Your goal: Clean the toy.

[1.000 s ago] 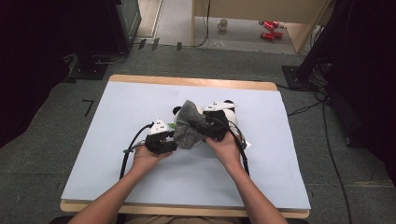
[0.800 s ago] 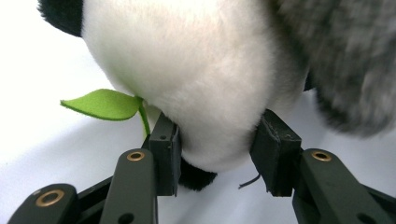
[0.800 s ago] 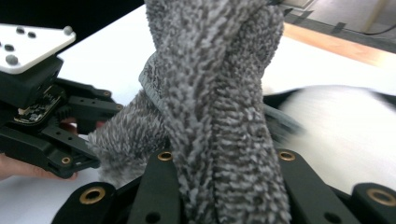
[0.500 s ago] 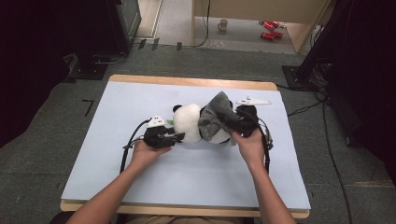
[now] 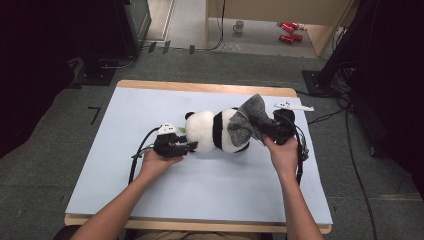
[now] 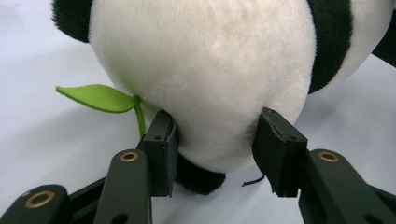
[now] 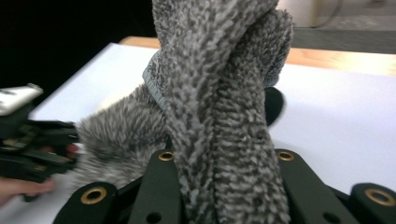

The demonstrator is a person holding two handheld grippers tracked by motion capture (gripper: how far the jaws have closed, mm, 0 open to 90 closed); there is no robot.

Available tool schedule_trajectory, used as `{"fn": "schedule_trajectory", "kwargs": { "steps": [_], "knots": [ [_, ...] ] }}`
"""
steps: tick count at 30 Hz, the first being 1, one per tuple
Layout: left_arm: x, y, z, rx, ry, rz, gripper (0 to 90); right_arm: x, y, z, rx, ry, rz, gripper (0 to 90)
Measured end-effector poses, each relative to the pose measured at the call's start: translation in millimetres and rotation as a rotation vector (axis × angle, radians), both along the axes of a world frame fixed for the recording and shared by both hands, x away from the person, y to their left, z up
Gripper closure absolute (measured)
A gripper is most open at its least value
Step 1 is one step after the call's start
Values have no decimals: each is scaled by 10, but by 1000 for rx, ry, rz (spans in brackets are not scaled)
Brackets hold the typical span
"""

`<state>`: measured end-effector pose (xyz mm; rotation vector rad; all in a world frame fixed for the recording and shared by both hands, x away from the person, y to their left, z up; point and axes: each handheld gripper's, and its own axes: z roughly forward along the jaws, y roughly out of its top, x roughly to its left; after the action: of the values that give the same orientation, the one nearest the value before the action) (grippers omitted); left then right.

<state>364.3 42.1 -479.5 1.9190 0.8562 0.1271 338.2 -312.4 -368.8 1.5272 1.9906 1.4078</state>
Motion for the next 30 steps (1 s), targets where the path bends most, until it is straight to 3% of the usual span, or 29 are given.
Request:
{"fn": "schedule_trajectory", "kwargs": {
  "steps": [5,12,25,30],
  "knots": [
    [-13,-12,3,1,1,6,503,-36,137,104,70,-41,68,758],
    [-61,-20,-6,1,-9,14,498,-28,487,128,91,-53,170,758],
    [-143,-39,-26,-4,-35,28,506,118,1205,-166,-38,-15,308,755],
    [-147,-35,-32,3,-42,25,505,135,1330,-303,-153,-40,297,746]
  ]
}}
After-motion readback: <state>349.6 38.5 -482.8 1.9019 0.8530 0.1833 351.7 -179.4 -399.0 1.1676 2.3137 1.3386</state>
